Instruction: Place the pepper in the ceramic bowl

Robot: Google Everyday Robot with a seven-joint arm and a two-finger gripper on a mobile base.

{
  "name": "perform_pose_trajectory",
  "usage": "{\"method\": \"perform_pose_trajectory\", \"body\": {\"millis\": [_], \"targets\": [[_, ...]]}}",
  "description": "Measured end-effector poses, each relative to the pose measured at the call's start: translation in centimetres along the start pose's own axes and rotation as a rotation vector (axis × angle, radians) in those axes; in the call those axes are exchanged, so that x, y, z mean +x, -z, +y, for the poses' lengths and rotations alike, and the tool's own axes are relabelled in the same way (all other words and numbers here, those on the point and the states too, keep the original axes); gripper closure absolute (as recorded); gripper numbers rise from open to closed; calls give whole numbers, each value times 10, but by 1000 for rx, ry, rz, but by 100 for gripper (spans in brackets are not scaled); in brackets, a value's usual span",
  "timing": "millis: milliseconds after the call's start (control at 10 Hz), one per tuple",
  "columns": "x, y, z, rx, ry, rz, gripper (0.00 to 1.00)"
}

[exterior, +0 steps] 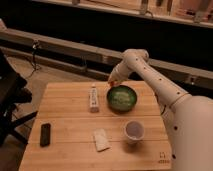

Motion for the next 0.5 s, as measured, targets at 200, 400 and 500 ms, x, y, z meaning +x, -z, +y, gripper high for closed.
{"method": "perform_pose_trajectory", "body": {"millis": [200, 400, 500], "targets": [[0, 2, 8, -1, -14, 7, 92], [1, 8, 24, -4, -31, 16, 92], [2, 9, 26, -3, -35, 20, 92]]}}
